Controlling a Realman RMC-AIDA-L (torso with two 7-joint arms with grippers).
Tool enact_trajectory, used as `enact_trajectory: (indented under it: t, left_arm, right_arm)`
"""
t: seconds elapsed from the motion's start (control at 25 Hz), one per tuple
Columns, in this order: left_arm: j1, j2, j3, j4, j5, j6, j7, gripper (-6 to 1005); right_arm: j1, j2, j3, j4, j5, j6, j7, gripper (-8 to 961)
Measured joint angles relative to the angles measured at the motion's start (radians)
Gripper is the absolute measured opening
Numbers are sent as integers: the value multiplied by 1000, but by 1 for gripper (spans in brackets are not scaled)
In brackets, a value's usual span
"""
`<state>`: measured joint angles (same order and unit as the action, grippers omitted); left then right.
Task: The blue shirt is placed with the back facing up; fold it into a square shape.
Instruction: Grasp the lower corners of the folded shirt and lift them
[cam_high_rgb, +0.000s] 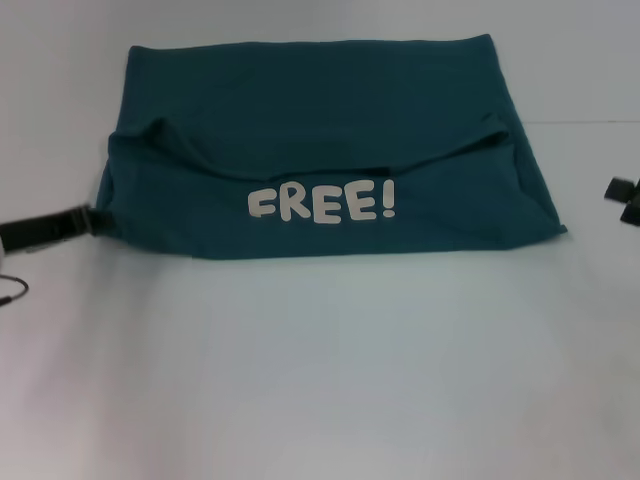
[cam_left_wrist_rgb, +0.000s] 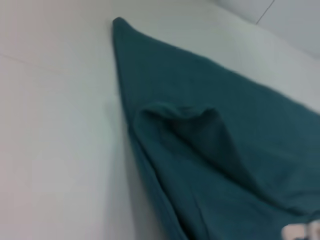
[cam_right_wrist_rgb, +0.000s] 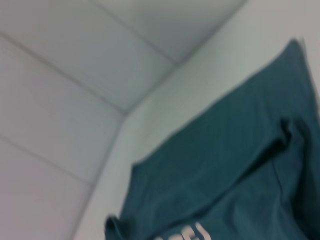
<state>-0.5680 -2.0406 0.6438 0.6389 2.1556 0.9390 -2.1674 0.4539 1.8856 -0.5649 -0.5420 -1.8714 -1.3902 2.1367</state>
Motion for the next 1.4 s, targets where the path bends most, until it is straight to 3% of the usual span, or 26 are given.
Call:
enact_trajectory:
  t: [0.16,0.28,0.48,0.68,0.96,1.24,1.4]
  left_arm:
    - [-25,34,-39,2,2,81,-84,29]
    - [-44,44,-41,7,7,92,-110,29]
    - [-66,46,-34,9,9,68,-113,29]
    - [-80,42,-30,5,9,49,-113,30]
    - [-84,40,-30,3,9,36,-112,30]
    - [-84,38,-30,2,9,28,-111,29]
    - [-84,36,-30,2,9,27,-111,29]
  right_arm:
    - [49,-35,-7,-19,-124,-17,77,757]
    - [86,-39,-7,-82,-210,-2,150,757]
    - [173,-31,-8,-140,-398,62,258,757]
    - [267,-2,-19,-131,-590,156,360,757]
    - [322,26,-89,-91,-631,274,380,756]
    - [355,34,-160,0,-633,380,407,756]
    - [360,50,-197,12,-634,431,401,756]
